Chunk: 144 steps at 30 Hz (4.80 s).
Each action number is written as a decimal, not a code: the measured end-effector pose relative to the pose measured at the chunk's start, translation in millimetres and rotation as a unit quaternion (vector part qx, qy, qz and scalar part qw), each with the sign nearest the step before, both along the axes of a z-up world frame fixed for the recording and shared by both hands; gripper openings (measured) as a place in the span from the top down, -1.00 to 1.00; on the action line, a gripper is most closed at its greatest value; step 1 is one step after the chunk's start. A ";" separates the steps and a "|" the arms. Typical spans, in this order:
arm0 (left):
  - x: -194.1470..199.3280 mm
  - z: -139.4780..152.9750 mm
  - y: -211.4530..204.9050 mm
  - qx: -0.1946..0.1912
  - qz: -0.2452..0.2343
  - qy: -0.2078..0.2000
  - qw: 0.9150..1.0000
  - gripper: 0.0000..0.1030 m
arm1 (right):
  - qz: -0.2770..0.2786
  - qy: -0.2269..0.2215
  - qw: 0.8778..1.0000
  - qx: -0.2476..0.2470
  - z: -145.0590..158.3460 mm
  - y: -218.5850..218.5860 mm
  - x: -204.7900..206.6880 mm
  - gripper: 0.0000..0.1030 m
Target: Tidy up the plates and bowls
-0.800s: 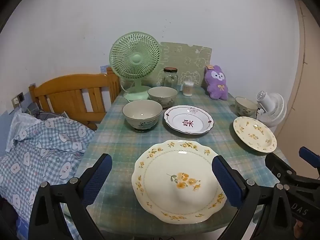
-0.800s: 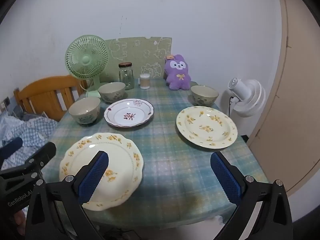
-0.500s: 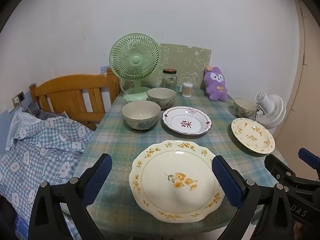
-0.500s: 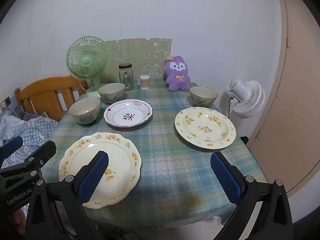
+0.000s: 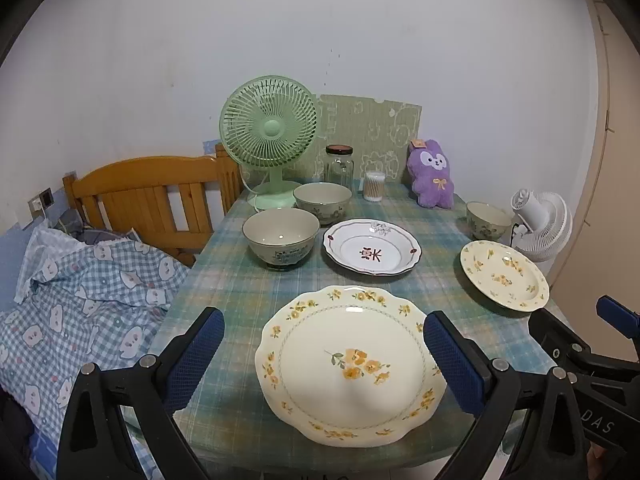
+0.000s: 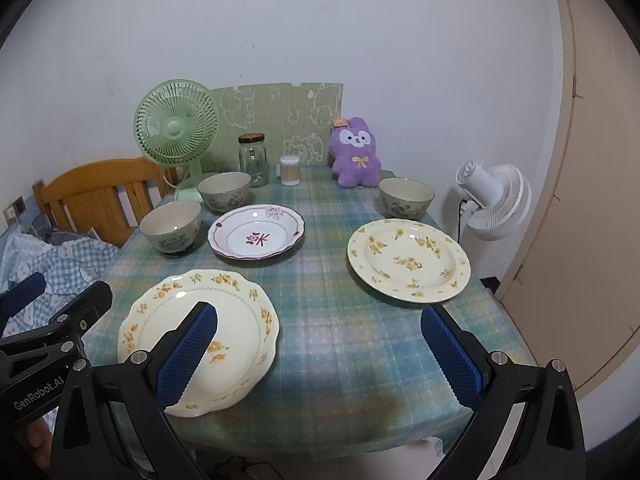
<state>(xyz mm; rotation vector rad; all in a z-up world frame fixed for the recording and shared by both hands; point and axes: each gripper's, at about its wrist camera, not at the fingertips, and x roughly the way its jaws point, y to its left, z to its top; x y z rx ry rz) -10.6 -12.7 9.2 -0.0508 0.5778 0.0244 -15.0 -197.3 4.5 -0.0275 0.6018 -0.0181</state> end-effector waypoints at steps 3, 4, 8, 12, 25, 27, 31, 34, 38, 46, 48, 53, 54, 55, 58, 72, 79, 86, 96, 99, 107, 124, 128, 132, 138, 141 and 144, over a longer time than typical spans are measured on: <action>-1.0 0.2 -0.6 0.000 0.000 -0.001 1.000 -0.95 | 0.000 -0.001 1.000 0.000 0.3 -2.0 -0.8 -0.99; -1.4 -0.1 -0.8 0.001 0.000 -0.002 1.000 -0.95 | 0.001 -0.001 1.000 0.000 0.4 -2.0 -0.6 -0.99; -0.8 0.8 -2.9 0.004 0.000 -0.002 1.000 -0.94 | 0.001 -0.002 1.000 0.001 -0.4 -3.0 -1.3 -0.99; -0.6 1.3 -3.8 0.006 -0.001 -0.001 1.000 -0.93 | 0.001 0.000 1.000 0.002 1.0 -5.0 -0.2 -0.99; 0.3 1.0 -6.9 0.008 -0.001 -0.003 1.000 -0.92 | -0.001 -0.002 1.000 0.002 2.0 -9.0 -0.2 -0.99; 0.5 1.1 -7.2 0.008 -0.001 -0.003 1.000 -0.92 | -0.002 -0.002 1.000 0.003 1.8 -10.3 0.6 -0.99; 1.2 1.6 -9.1 0.009 -0.001 -0.003 1.000 -0.92 | -0.003 -0.001 1.000 0.004 1.4 -10.5 2.6 -0.99; 1.6 2.0 -9.4 0.009 -0.001 -0.003 1.000 -0.92 | -0.003 -0.001 1.000 0.004 1.1 -10.6 2.4 -0.99; 1.0 1.6 -9.3 0.009 -0.001 -0.004 1.000 -0.92 | -0.003 -0.001 1.000 0.004 0.9 -10.4 2.2 -0.99; 1.2 1.3 -10.1 0.009 -0.002 -0.004 1.000 -0.92 | -0.003 -0.001 1.000 0.004 0.5 -10.9 2.9 -0.99; 2.2 2.0 -10.4 0.009 -0.002 -0.004 1.000 -0.92 | -0.003 -0.001 1.000 0.004 0.3 -10.8 3.3 -0.99; 1.8 1.8 -10.4 0.009 -0.002 -0.004 1.000 -0.92 | -0.002 -0.001 1.000 0.004 -0.7 -10.3 3.3 -0.99; 2.3 2.0 -10.1 0.009 -0.001 -0.004 1.000 -0.92 | -0.001 0.000 1.000 0.004 -0.8 -10.2 3.6 -0.99; 2.4 2.0 -10.0 0.009 -0.002 -0.004 1.000 -0.92 | -0.002 0.000 1.000 0.004 -1.2 -9.7 3.6 -0.99; 2.6 1.6 -9.4 0.009 -0.002 -0.004 1.000 -0.92 | -0.002 0.000 1.000 0.004 -1.7 -9.1 4.0 -0.99; 5.0 1.5 -3.9 0.008 -0.002 0.001 1.000 -0.92 | -0.002 0.003 1.000 0.006 -2.1 -8.4 5.5 -0.99; 15.6 1.2 5.0 0.008 0.009 0.018 1.000 -0.84 | 0.010 0.025 0.999 0.022 -4.8 3.3 20.2 -0.98; 37.9 -12.1 11.4 -0.002 0.008 0.048 0.999 -0.67 | 0.029 0.061 0.998 0.021 -17.3 18.8 51.0 -0.82; 78.3 -42.9 24.1 -0.005 0.009 0.103 0.995 -0.51 | 0.043 0.114 0.993 0.010 -46.5 44.1 96.4 -0.71; 89.9 -54.5 26.0 -0.002 0.013 0.122 0.992 -0.51 | 0.043 0.132 0.990 0.008 -58.0 49.1 106.1 -0.67; 111.7 -90.1 39.4 -0.016 0.021 0.183 0.983 -0.39 | 0.039 0.192 0.981 0.003 -95.1 61.2 130.5 -0.52; 133.8 -126.3 52.5 -0.028 0.001 0.251 0.968 -0.05 | 0.008 0.267 0.964 0.016 -134.1 69.6 150.4 -0.25; 133.3 -127.1 51.9 -0.030 -0.003 0.256 0.966 -0.01 | 0.000 0.268 0.963 0.018 -134.4 68.7 151.6 -0.20; 134.2 -125.9 49.8 -0.027 -0.006 0.259 0.965 0.00 | -0.004 0.272 0.962 0.024 -133.9 66.7 153.4 -0.14; 135.6 -121.7 39.2 -0.019 -0.002 0.260 0.965 0.02 | 0.008 0.269 0.963 0.019 -129.5 57.7 155.2 -0.14; 137.8 -117.9 29.1 -0.018 0.003 0.257 0.966 0.01 | 0.009 0.264 0.964 0.017 -124.9 46.5 158.0 -0.14; 141.0 -115.6 12.5 -0.014 -0.005 0.254 0.967 0.01 | 0.002 0.261 0.965 0.018 -122.0 31.6 161.4 -0.14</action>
